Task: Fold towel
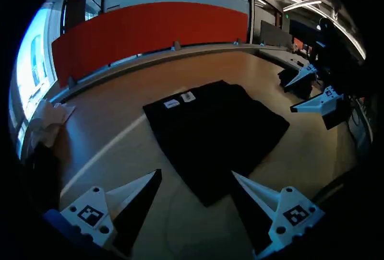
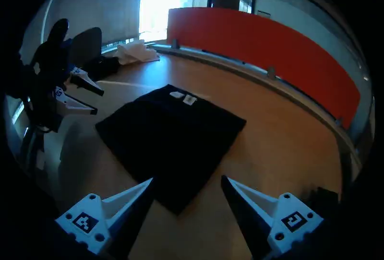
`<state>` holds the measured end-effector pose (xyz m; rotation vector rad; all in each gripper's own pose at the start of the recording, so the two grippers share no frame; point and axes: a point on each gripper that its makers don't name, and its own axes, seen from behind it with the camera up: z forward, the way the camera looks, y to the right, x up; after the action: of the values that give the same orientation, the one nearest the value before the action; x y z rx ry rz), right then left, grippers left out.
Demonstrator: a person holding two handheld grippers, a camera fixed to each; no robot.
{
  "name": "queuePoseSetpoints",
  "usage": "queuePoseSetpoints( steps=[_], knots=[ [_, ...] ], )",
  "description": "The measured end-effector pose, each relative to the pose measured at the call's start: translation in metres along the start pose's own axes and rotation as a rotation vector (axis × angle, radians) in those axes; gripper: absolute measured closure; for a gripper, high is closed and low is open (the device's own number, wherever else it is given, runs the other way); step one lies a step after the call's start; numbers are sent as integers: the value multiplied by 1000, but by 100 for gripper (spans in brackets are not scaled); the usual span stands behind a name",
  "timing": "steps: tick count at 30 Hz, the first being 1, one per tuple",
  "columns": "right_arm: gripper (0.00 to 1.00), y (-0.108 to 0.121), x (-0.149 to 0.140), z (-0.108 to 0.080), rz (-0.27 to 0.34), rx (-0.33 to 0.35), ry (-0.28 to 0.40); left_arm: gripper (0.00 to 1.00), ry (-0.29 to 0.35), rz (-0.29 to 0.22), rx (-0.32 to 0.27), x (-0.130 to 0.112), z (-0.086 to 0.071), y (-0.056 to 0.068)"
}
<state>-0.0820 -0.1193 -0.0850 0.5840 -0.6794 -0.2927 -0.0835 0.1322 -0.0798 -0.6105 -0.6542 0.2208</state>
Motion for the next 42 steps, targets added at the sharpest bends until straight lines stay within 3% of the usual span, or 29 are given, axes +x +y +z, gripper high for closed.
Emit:
queuePoseSetpoints(
  steps=[9,28,38,42],
  knots=[
    [1,-6,-32,14,-10,27,-64,3,-77,18,-42,-27,16,13],
    [3,-9,-57,27,-41,75,-121,3,-147,35,-108,-49,23,31],
    [22,-16,-61,30,-36,116,-133,4,-154,79,-98,-51,24,32],
    [29,-18,-62,29,-26,127,-132,10,-158,74,-91,-51,24,31]
  ],
)
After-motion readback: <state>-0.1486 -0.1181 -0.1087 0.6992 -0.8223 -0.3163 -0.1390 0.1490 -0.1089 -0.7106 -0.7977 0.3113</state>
